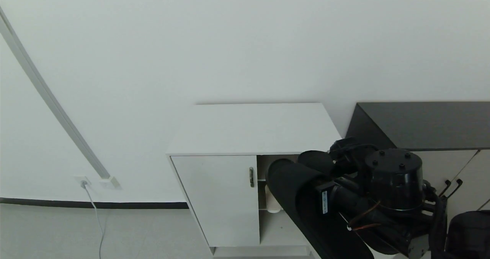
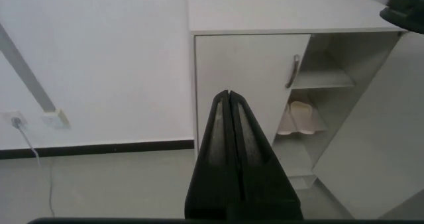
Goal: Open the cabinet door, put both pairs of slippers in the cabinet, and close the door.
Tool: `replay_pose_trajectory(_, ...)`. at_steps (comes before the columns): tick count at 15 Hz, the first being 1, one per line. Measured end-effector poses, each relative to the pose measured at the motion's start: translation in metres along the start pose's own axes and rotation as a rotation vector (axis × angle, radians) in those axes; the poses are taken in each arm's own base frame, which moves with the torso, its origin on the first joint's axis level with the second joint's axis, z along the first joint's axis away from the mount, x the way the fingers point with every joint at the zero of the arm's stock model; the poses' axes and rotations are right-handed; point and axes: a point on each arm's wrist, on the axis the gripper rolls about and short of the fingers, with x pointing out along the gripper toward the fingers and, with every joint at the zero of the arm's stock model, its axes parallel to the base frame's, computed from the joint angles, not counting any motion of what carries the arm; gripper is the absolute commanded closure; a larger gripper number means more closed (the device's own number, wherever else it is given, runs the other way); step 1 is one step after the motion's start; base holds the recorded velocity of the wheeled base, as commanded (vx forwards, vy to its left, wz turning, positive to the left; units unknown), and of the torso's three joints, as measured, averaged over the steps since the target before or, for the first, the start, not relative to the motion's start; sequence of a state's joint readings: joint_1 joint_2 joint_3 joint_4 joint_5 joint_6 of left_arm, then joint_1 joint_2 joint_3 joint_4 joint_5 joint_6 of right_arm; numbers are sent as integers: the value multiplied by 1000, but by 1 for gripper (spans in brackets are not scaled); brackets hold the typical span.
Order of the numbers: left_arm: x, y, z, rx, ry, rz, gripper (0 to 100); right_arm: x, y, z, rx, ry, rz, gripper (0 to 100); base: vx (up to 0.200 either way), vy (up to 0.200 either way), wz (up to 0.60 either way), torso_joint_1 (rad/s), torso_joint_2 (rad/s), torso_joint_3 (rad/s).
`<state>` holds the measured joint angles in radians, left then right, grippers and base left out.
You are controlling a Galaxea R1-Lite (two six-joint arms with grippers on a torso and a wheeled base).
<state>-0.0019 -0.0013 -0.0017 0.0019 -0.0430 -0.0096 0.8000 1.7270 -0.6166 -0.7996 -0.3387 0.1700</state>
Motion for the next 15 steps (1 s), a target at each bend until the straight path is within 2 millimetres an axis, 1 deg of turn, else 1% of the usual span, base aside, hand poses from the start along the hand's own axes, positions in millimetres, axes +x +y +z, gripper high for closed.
replay_pose_trajectory(1,0,0,0,0,-1,1,100,0,0,0,-1,1,-3,100,0,0,0,0,0,0)
replay_pose_trajectory(2,0,0,0,1,0,0,100,0,0,0,-1,1,0,100,0,0,-600,7,7,12)
replay_pose_trajectory(9,0,0,0,-1,-1,1,100,1,-1,-1,-1,4,-4,100,0,0,0,0,0,0)
replay_pose_trajectory(12,0,0,0,-1,2,1,100,0,1,-2,-3,6,3,100,0,0,0,-79,149,80)
replay_pose_trajectory(15,0,0,0,-1,0,0,100,0,1,-2,-5,8,5,100,0,0,0,-4,17,7)
